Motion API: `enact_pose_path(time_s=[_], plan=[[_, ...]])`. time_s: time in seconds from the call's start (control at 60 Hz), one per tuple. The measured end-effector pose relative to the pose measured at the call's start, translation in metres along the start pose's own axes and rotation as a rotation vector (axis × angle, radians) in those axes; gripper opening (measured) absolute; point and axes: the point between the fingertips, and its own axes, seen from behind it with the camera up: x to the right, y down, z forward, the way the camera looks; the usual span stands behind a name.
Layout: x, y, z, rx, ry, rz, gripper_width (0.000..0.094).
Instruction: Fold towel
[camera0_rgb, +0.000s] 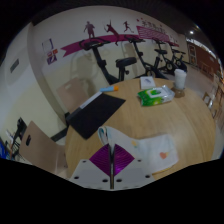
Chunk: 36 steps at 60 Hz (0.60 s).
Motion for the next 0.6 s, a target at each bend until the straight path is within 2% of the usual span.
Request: enact_pose_path(time_s=[0.167,0.4,0.467,0.517,0.533,0.6], plan=[[0.071,-0.031,-0.026,0.030,0.053,0.065,0.0025],[0.180,0.003,0.000,-0.042,0.199,0.028,0.0031],[0.195,0.017,0.012,-0.063,0.222,-0.020,0.0125],[0.201,0.026,0.018,-0.083,0.225,-0.045,0.0158],[0.202,0.029,0.020,-0.086,0.227,-0.050,0.0202],[0.205,0.037,0.021,-0.090,0.240,-0.068,0.0503]])
